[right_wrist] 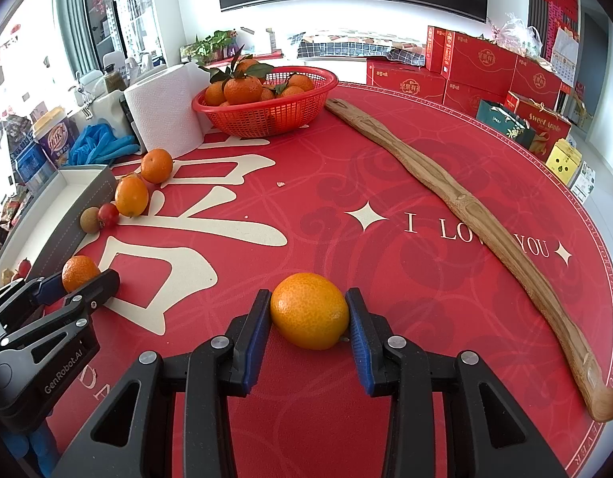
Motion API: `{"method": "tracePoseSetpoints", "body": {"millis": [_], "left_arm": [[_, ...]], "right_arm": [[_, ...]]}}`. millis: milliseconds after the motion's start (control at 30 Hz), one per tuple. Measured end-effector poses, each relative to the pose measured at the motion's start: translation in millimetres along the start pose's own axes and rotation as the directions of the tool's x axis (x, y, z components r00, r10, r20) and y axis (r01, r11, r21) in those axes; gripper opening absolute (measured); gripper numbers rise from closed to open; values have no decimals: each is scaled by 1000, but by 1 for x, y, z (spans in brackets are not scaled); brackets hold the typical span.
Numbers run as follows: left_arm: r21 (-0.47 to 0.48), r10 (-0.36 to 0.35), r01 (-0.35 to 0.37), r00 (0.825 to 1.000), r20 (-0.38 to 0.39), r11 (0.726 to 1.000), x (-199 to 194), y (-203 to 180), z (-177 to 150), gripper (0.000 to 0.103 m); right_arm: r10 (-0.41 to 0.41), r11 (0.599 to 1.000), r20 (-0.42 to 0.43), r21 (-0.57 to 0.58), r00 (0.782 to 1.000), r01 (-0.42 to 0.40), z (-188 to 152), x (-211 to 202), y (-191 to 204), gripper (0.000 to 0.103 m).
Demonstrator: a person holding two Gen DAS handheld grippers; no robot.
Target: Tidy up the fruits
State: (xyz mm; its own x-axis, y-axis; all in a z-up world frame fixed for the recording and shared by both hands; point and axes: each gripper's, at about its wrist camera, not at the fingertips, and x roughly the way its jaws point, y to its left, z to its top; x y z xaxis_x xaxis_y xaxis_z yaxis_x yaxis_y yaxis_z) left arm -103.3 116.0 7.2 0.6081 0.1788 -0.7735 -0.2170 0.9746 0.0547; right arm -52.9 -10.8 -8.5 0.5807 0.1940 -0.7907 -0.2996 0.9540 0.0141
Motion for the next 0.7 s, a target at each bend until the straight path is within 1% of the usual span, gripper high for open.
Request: {"method": "tracePoseSetpoints", "body": {"millis": [600, 700], "left_arm": [[7, 6, -6, 1000, 1, 1000, 1, 6, 1, 41], [7, 6, -6, 1000, 1, 1000, 0, 2, 0, 41]], "right_arm": [[3, 1000, 0, 2, 1000, -3, 0, 0, 0, 39], [3, 1000, 0, 2, 1000, -3, 0, 0, -1, 39]]}}
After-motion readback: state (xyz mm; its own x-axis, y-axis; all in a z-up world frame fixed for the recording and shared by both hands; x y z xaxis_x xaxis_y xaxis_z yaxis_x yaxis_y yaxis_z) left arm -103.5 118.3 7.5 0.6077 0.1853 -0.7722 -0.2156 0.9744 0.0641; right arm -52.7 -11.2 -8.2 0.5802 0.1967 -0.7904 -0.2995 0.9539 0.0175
